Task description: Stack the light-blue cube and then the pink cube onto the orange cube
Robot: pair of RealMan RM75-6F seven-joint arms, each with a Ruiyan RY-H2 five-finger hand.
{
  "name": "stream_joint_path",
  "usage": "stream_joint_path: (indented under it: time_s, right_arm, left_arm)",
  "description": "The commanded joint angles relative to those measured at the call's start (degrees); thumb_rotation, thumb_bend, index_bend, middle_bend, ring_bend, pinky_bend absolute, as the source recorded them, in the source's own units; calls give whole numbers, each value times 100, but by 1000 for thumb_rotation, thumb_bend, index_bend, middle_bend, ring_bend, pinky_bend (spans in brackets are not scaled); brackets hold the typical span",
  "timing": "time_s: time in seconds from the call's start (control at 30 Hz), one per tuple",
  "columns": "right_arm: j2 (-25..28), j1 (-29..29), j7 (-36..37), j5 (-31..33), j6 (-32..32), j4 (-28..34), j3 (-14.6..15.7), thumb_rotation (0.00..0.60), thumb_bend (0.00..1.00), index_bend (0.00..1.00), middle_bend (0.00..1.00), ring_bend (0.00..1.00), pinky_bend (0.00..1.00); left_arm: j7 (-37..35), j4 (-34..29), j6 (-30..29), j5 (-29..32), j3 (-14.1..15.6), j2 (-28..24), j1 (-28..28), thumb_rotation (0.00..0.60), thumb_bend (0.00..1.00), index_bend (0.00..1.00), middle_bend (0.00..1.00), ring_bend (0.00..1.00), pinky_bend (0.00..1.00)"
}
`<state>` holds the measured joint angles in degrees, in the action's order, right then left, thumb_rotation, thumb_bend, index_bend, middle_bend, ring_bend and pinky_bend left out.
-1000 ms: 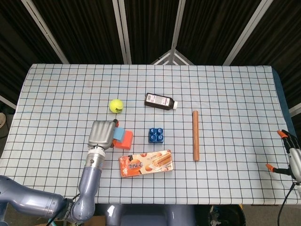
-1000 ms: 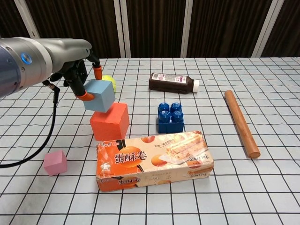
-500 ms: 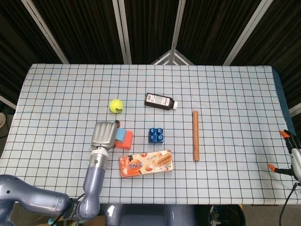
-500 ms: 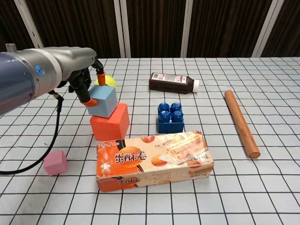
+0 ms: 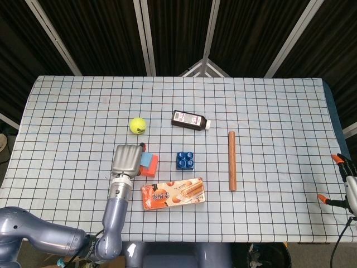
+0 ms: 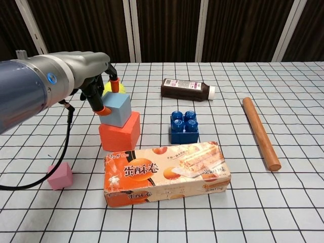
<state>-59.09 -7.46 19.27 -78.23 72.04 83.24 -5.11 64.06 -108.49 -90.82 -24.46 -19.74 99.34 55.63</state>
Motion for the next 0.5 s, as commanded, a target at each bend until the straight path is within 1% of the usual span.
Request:
stream_joint_path:
  time_s: [0.03,0.5]
  right_arm:
    - [0,-1,-8,0,-1,5,-1,600,70,0,42,54,137]
    - [5,-2,-30,17,-23,22,-6,600,70,0,42,55,137]
  left_arm:
    - [19,-33,-46,-22,6,4,3,600,351,451,757,714,796]
    - [102,4,-161,-99,48,107,19,600,351,452,757,714,796]
